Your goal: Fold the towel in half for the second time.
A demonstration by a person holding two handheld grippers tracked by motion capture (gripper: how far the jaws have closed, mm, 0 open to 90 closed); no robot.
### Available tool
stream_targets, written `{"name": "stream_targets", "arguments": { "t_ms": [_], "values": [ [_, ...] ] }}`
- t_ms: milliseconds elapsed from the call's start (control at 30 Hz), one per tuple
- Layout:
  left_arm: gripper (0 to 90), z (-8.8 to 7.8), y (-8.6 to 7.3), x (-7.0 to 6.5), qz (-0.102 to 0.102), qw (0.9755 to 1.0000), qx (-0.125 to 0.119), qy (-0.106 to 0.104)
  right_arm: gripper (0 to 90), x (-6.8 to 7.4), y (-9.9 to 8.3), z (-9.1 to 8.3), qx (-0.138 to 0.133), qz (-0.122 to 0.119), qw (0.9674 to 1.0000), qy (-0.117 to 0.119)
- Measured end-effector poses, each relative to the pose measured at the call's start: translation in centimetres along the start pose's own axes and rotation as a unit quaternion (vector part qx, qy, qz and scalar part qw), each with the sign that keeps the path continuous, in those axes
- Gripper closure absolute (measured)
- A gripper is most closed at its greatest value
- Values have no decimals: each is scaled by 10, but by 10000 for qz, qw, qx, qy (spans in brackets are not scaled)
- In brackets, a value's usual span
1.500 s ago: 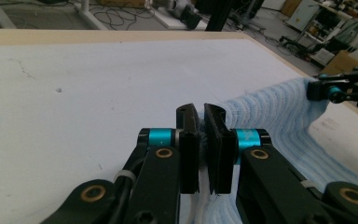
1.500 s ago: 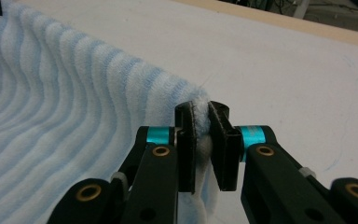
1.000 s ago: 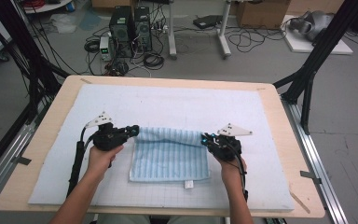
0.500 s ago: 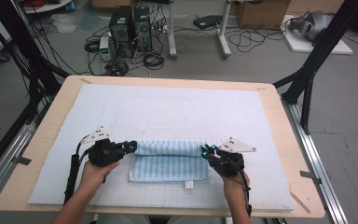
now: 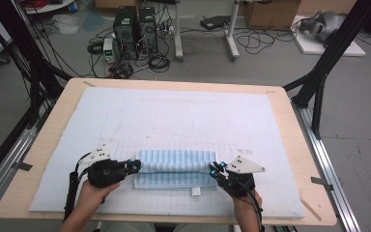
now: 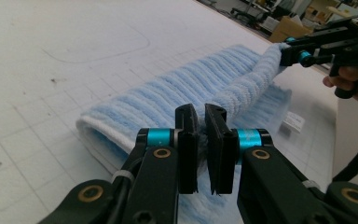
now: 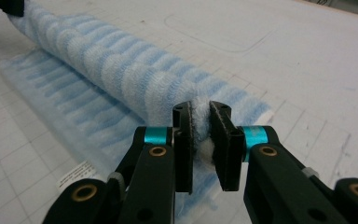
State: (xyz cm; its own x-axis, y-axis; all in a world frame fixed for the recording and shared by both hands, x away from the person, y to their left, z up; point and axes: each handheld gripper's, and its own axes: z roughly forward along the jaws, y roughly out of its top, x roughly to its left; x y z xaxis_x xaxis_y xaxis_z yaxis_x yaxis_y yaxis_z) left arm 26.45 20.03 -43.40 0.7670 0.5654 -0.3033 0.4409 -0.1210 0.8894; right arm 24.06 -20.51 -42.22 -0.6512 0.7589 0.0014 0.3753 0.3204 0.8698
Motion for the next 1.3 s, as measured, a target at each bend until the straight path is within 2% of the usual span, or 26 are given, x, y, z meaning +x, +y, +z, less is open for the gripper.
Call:
{"name": "stream_targets", "arguments": {
  "t_ms": [67,133,233,300,367,433,467,500,633,700,767,933,1000,1100,1233,1300],
  "values": [
    [827,-1,-3,-2,42,10000,53,-20,789,2,-5,-1,39,37,10000,22],
    [818,-2,-7,-2,60,9999,112,-79,772,3,-7,-1,124,-49,9999,-20],
    [718,-3,-11,-4,5,9996,120,-268,718,5,-9,-5,167,-92,9998,-64],
    [620,-5,-11,-4,-12,9994,75,-329,593,4,-9,-8,73,34,9998,-189],
    [552,-6,-8,-2,-46,9996,-41,-288,527,0,-8,-12,-120,235,9994,-236],
    [550,-8,-4,1,-93,9996,-163,-196,517,-3,-5,-13,-350,410,9983,-232],
    [549,-8,-2,3,-111,9996,-210,-131,518,-4,-2,-13,-375,394,9981,-283],
    [550,-8,-1,5,-174,9994,-280,-82,526,-4,1,-10,-320,346,9983,-340],
    [585,-5,3,11,-196,9990,-372,160,579,0,8,5,-70,164,9991,-389],
    [607,-2,2,12,-182,9989,-322,292,603,3,9,13,88,58,9993,-345],
    [645,4,1,12,-139,9991,-199,334,622,6,7,19,288,-44,9990,-332],
    [640,10,0,13,-133,9987,-129,478,607,13,-6,27,984,-418,9941,-159],
    [638,11,0,13,-143,9986,-89,491,606,13,-8,24,980,-444,9941,-115],
    [638,13,-1,14,-139,9985,-46,534,552,10,-11,20,933,-354,9950,14],
    [641,15,1,16,-146,9984,-73,543,535,3,-7,13,432,-50,9989,162],
    [659,18,2,17,-130,9985,-53,521,549,-3,-2,15,233,149,9995,171]
  ]
}}
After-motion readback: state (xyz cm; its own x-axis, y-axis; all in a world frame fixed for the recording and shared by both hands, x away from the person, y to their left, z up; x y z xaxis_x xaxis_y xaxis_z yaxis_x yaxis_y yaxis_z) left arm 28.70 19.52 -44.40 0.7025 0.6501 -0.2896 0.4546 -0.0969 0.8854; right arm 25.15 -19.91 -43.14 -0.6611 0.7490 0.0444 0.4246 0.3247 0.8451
